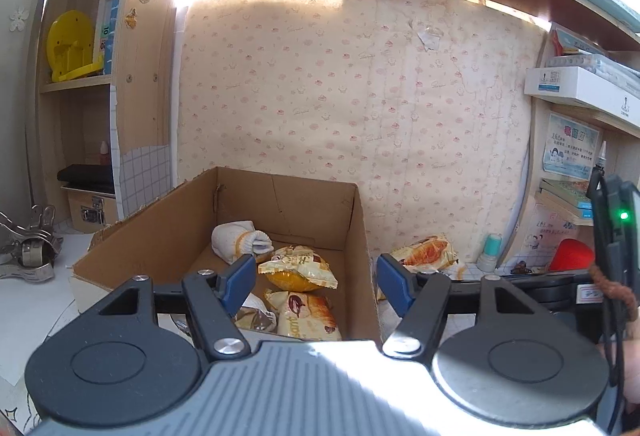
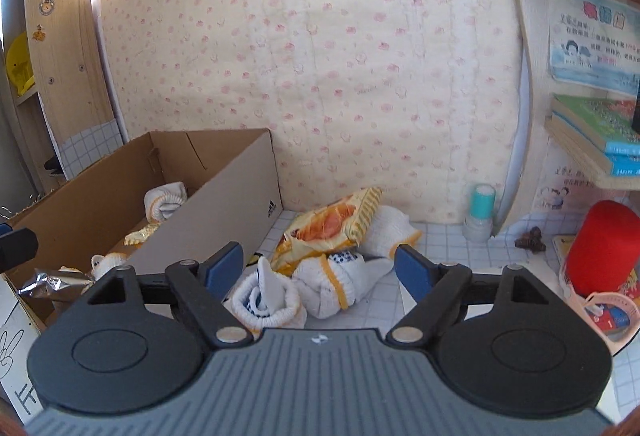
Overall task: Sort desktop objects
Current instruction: 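Grasp a white glove with the right tool while the left tool grasps another glove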
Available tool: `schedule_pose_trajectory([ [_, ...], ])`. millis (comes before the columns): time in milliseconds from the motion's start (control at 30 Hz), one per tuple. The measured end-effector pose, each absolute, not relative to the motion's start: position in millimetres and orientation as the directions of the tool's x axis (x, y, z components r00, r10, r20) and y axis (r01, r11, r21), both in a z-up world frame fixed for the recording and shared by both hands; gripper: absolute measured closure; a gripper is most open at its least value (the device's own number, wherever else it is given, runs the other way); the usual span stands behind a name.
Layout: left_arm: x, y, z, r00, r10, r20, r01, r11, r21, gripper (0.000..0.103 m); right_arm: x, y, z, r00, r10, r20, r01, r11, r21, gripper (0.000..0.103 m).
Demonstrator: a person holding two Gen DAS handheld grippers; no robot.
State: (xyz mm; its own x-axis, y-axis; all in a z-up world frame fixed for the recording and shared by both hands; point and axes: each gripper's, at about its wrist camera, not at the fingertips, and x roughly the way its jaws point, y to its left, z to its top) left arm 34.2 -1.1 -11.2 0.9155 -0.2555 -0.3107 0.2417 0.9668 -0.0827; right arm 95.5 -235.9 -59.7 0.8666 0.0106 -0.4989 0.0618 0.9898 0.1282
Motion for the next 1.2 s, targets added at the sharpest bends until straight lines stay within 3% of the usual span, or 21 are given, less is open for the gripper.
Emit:
schedule_pose_trajectory([
  [533, 34.2, 11.4, -22.2, 0.912, -0.220, -0.347, 0.200, 0.976, -0.092, 0.034, 133.7, -195.0, -129.1, 0.774, 0.087, -0.627, 0.011, 0.988, 0.152, 0.021],
  [667, 34.1, 9.9, -23.6, 0.908, -0.229, -0.352, 0.212, 0.974, -0.085, 0.034, 143.4, -190.3, -136.3, 0.755, 0.118, -0.645, -0.005, 0.985, 0.175, 0.032],
  [833, 33.0, 0.8, -25.2, 0.900, -0.254, -0.354, 0.242, 0.967, -0.077, 0.034, 143.0, -191.3, -138.5, 0.763, 0.141, -0.631, -0.012, 0.979, 0.204, 0.058],
  [1167, 29.6, -65.8, -38.4, 0.876, -0.333, -0.348, 0.349, 0.937, -0.017, 0.033, 86.2, -223.1, -124.5, 0.772, 0.077, -0.631, 0.007, 0.992, 0.129, 0.062],
  [1200, 29.4, -76.0, -40.4, 0.885, -0.317, -0.340, 0.339, 0.941, 0.005, 0.025, 77.8, -229.6, -123.6, 0.775, 0.060, -0.629, 0.022, 0.992, 0.122, 0.062],
])
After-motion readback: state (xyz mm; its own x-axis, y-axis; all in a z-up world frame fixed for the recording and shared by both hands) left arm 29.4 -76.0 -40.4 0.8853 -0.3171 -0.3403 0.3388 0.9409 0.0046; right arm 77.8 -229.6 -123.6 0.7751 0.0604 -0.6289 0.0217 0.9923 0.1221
